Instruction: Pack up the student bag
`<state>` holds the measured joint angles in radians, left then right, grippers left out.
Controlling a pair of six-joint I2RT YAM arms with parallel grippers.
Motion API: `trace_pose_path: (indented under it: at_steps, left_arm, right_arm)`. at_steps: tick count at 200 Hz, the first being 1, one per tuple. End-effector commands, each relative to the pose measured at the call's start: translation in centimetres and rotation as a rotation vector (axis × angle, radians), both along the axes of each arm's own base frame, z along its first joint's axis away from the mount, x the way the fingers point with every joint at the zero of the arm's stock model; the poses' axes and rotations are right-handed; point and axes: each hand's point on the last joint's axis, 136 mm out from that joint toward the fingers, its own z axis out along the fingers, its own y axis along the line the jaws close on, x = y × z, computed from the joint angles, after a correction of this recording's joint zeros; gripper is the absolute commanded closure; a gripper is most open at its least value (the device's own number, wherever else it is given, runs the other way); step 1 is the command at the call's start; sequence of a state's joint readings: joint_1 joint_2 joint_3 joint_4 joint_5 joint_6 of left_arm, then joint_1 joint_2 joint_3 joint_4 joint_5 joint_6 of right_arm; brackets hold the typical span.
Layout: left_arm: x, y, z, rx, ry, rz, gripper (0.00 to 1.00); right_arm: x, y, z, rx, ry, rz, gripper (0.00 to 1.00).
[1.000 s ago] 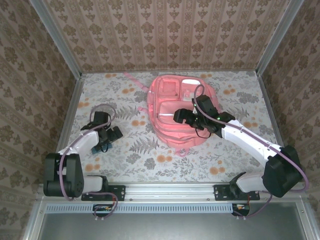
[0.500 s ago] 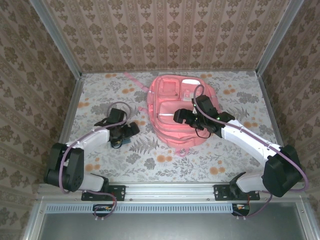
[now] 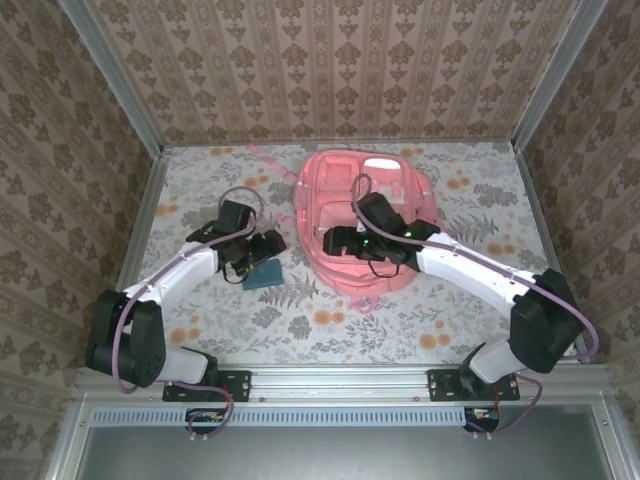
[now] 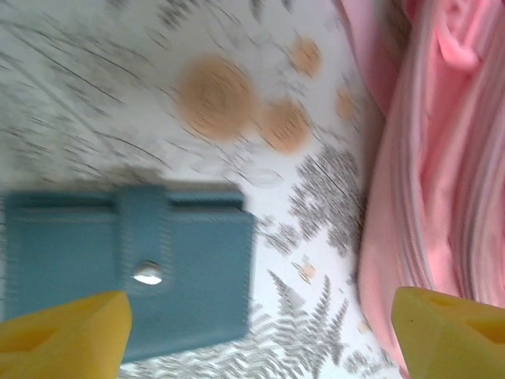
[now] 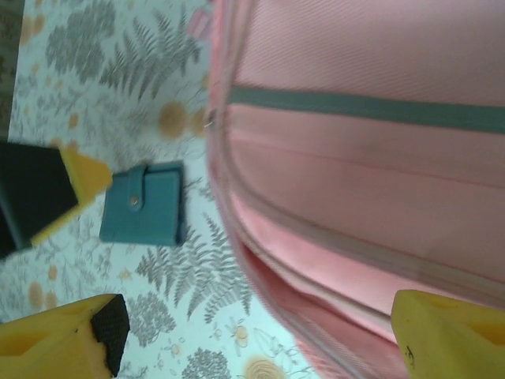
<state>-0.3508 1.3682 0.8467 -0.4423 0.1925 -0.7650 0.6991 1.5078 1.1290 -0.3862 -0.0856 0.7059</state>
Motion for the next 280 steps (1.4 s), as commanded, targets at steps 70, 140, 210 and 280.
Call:
trace_pose_path:
  at_steps: [70,140,210,280]
  left_arm:
    - [2.4,4.5,-5.2,0.136,0.104,-0.008,0.68]
    - [-2.5,4.6,-6.8,0.172,0.213,0.020,0.66]
    - [-7.5,1.2,-6.3,0.026,0.208,-0.001,0.59]
    - [-7.1,0.6,-4.8,-0.053,0.142,-0.065,0.62]
  right_arm:
    - [-2.6,9.4,-1.8,-0.034,0.042,0.236,0.18]
    - [-2.9,10.1,-2.7,-0.044,0.070,0.242,0.19]
    - [-3.7,9.0,-3.8,-0.040,0.098,0.160,0.20]
    - [-4.8,10.6,-7.2,-0.104,0.197,0.150,0.35]
